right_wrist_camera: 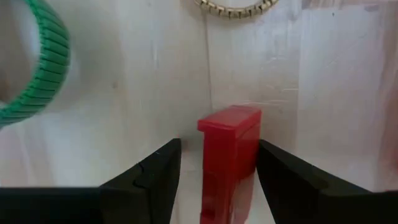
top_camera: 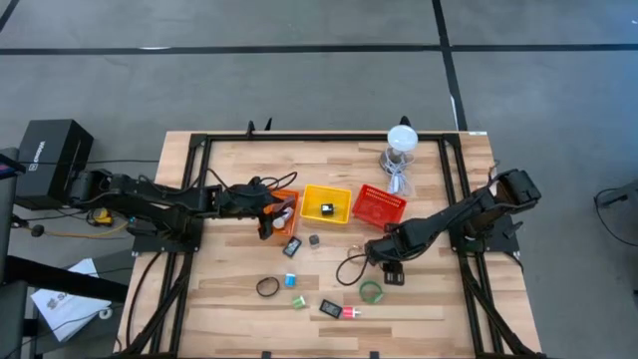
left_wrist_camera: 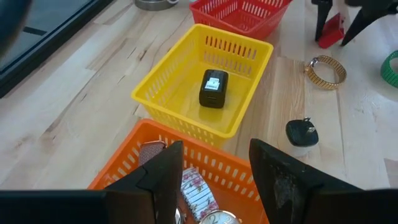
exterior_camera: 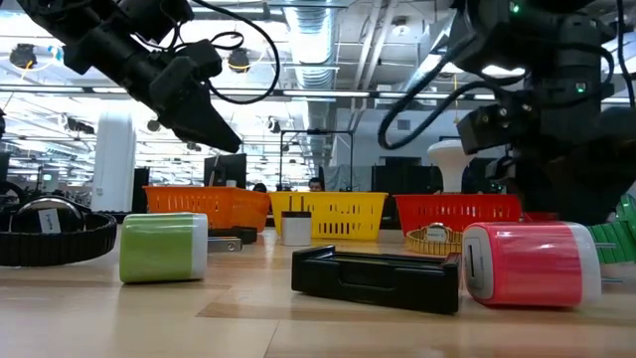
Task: Pick & Place Office items
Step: Put the red digital timer into the red bin
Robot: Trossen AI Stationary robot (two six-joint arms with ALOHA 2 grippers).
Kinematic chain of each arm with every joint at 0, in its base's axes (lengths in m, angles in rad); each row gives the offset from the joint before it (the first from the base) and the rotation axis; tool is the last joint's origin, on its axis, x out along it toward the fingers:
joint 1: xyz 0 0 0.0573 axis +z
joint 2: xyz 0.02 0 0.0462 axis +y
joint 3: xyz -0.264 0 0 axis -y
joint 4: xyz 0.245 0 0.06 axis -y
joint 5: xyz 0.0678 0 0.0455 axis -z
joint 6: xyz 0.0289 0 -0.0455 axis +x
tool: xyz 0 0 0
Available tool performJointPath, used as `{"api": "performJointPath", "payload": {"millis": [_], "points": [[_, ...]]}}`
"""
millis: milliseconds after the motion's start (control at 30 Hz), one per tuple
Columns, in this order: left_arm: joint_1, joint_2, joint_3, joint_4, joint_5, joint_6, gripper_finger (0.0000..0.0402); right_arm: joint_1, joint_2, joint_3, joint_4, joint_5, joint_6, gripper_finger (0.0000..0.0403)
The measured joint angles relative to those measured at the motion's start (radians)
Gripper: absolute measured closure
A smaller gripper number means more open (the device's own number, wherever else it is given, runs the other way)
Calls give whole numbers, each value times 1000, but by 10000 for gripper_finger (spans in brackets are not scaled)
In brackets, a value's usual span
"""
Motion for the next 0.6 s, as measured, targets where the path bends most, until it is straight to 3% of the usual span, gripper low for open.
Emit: {"api": "performJointPath", "payload": {"millis": [433,600], "points": [[0,0,0,14,0,0,225,0,-7,1,-8,0,0,208],[0,0,0,15,0,0,225,-2,-7,2,-14,-1,0,240]]}}
